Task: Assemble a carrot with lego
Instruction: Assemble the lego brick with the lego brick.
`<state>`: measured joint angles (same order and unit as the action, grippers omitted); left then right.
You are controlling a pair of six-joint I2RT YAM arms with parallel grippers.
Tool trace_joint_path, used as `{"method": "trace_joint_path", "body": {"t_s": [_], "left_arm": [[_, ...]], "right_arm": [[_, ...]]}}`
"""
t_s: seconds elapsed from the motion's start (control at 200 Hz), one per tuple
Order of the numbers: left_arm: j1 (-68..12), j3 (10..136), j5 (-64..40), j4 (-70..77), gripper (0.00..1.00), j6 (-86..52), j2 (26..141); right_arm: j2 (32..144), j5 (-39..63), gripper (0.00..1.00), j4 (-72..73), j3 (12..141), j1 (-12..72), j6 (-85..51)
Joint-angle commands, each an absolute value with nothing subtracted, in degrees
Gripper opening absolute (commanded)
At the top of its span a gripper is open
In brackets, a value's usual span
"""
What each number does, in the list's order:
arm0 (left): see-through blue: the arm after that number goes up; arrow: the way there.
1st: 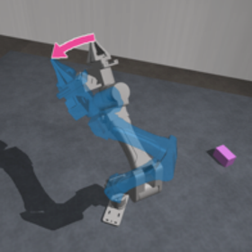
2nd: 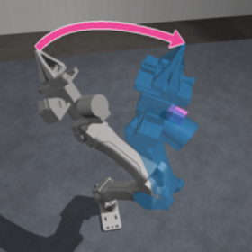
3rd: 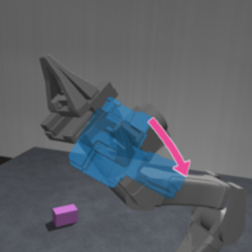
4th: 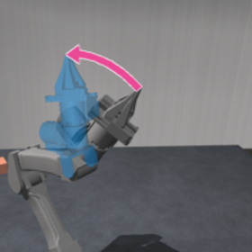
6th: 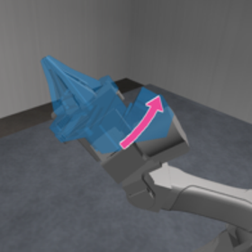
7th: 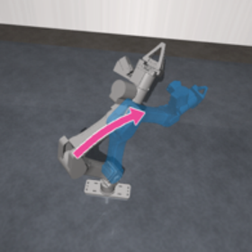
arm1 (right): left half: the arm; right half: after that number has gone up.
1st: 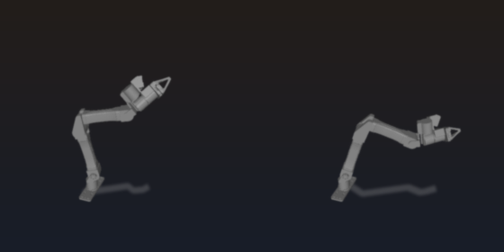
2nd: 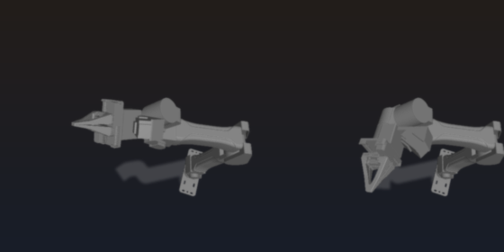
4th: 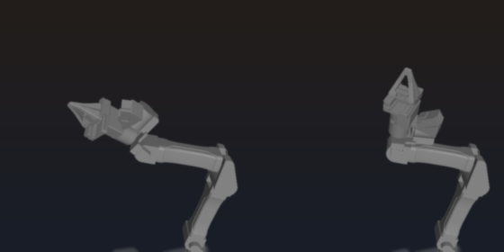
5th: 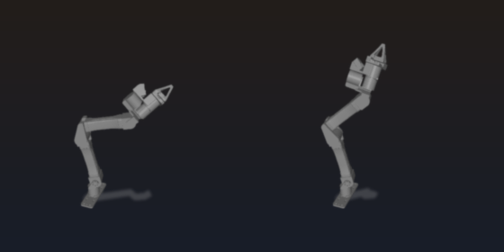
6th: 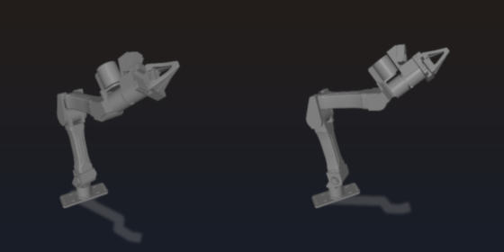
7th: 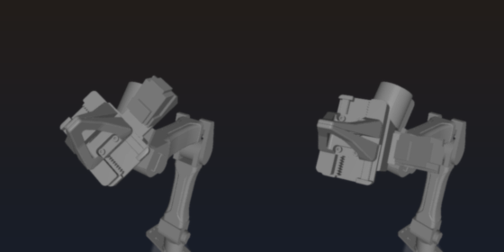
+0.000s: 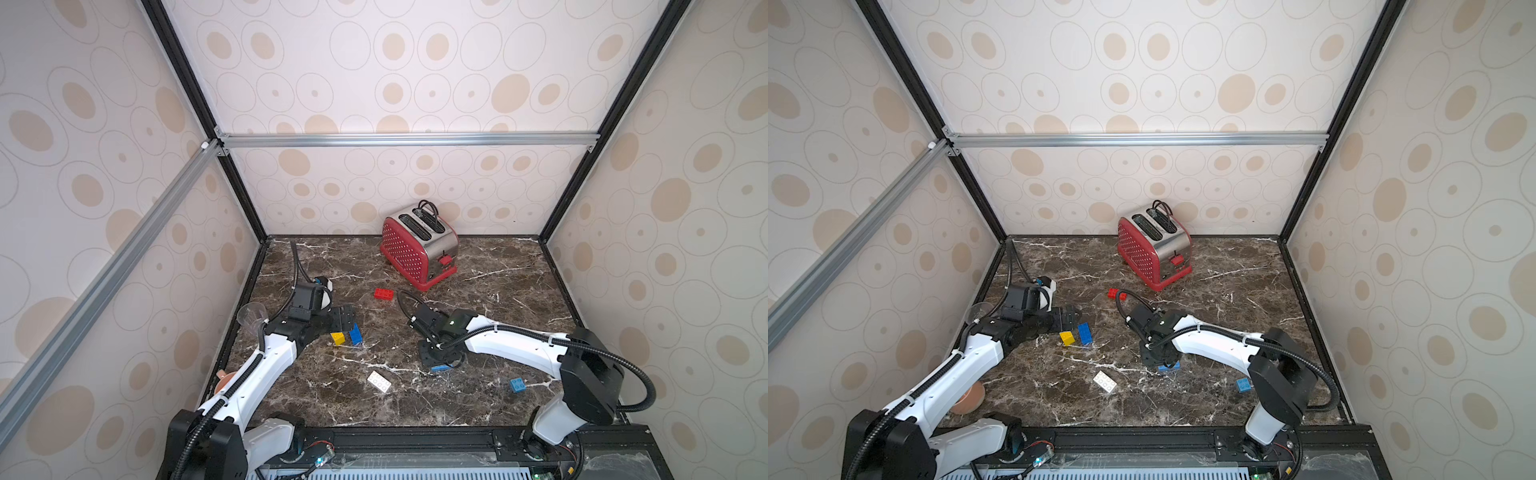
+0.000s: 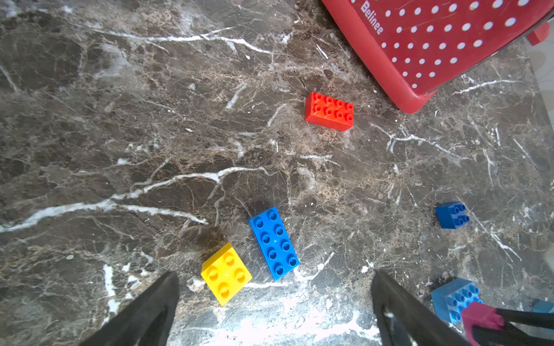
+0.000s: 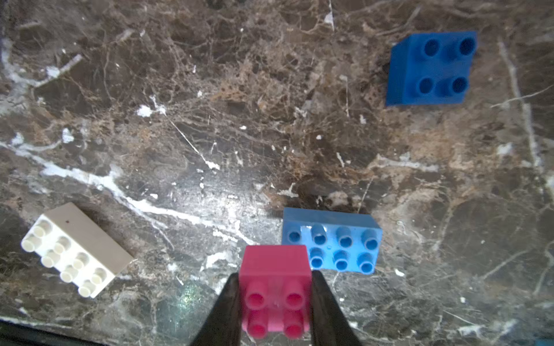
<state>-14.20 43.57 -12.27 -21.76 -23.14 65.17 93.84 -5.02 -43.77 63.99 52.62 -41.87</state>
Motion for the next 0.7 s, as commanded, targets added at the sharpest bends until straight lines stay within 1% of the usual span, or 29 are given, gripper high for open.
{"method": "trace_joint_path", "body": {"t_s": [0.0,0.696], "left_arm": [[-14.5,43.8,-13.2,-22.8,0.99,-23.2,64.4],[-14.5,44.4,-13.1,-22.2,0.99,-23.0,66.4]], "right_arm": [[96.0,-7.4,0.2,-46.6,65.9,53.2,-43.6],[100.0,-6.5,0.2,-45.3,63.8,53.7,-44.6]]}}
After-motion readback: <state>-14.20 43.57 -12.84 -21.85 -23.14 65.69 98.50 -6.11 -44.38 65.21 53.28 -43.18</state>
